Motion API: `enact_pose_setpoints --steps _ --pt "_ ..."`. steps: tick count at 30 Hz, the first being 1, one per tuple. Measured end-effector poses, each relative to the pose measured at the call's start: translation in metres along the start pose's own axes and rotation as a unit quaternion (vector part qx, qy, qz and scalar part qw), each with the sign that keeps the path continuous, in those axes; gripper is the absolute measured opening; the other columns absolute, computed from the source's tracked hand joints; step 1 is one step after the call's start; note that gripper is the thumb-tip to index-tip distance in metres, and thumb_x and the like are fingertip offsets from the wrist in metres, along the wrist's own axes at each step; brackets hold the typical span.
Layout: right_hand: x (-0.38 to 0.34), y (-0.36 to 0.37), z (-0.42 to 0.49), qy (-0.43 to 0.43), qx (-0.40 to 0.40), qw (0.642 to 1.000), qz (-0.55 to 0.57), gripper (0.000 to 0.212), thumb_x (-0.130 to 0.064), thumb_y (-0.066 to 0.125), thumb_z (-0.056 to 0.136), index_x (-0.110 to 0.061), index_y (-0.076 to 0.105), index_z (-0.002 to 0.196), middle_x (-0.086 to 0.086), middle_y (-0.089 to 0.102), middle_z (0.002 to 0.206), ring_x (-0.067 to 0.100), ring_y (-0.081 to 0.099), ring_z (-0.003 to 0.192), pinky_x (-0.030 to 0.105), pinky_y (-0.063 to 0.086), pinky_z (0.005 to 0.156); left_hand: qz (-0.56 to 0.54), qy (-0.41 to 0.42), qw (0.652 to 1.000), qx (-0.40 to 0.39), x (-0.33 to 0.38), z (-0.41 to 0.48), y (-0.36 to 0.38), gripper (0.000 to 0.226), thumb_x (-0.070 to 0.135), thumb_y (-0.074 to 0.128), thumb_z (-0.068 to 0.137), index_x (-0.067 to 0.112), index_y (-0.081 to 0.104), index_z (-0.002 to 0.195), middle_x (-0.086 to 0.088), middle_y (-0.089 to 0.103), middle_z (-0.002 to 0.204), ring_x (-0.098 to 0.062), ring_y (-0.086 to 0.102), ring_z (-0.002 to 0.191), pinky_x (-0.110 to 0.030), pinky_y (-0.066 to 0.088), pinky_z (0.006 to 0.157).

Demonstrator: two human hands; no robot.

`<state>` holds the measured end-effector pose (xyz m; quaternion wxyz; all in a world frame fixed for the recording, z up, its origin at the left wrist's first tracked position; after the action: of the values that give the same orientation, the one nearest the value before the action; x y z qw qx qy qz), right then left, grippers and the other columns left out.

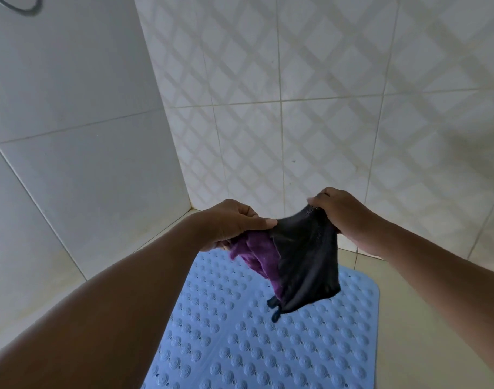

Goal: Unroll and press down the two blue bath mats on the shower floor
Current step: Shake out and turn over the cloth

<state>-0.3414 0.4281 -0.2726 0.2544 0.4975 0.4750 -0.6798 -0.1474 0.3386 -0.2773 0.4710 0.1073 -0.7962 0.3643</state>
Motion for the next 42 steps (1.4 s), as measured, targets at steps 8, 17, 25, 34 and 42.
enact_pose_setpoints --steps 8,17,25,34,42 --pt "-0.016 -0.002 0.006 0.017 -0.019 0.993 0.115 0.022 -0.019 0.053 0.098 -0.016 0.057 0.077 0.008 0.055 0.084 0.024 0.053 0.081 0.036 0.04 0.074 -0.016 0.024 1.0 0.012 0.001 0.024 0.0 0.046 0.05 0.079 0.082 0.007 0.072 0.094 -0.014 0.058 0.073 -0.013 0.042 0.049 -0.025 0.037 0.051" --pt "-0.094 -0.07 0.043 0.049 -0.001 0.998 0.027 0.011 -0.01 0.052 0.091 -0.016 0.058 0.097 0.013 0.061 0.1 0.029 0.059 0.092 0.044 0.048 0.079 0.145 -0.025 0.985 -0.094 0.092 0.03 -0.034 0.044 0.046 0.079 0.084 0.005 0.077 0.099 -0.004 0.064 0.074 -0.014 0.051 0.066 -0.026 0.04 0.061" --pt "-0.359 -0.236 0.071 0.027 0.03 0.999 0.022 0.024 -0.016 0.061 0.093 -0.032 0.05 0.107 0.009 0.064 0.091 0.019 0.056 0.075 0.032 0.042 0.066 -0.036 -0.015 0.992 -0.12 0.401 -0.031 -0.149 0.052 0.05 0.072 0.089 0.006 0.073 0.116 -0.017 0.076 0.109 -0.025 0.071 0.094 -0.042 0.058 0.091" --pt "-0.635 -0.462 0.034 0.041 0.068 0.993 0.085 0.025 -0.042 0.067 0.091 -0.019 0.078 0.089 0.007 0.076 0.108 0.021 0.072 0.094 0.042 0.057 0.087 -0.191 0.065 0.968 -0.151 0.802 -0.14 -0.238 0.023 0.014 0.036 0.1 0.003 0.056 0.101 -0.013 0.066 0.078 -0.027 0.066 0.067 -0.038 0.06 0.066" --pt "-0.755 -0.573 -0.029 -0.041 0.141 0.987 0.06 0.037 -0.048 0.07 0.091 -0.011 0.077 0.089 0.016 0.076 0.101 0.03 0.073 0.094 0.047 0.061 0.088 -0.116 0.2 0.955 -0.185 0.963 -0.183 -0.212 0.041 0.032 0.061 0.101 0.0 0.064 0.126 -0.017 0.074 0.113 -0.025 0.074 0.098 -0.036 0.062 0.081"
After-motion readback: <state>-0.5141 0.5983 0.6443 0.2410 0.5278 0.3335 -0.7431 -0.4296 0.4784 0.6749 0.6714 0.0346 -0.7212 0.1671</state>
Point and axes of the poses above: each hand's wrist, its own z-axis towards the middle knuckle, its own y-axis out of the palm, x = y × z, the point moved 9 cm from there along z, towards the middle knuckle
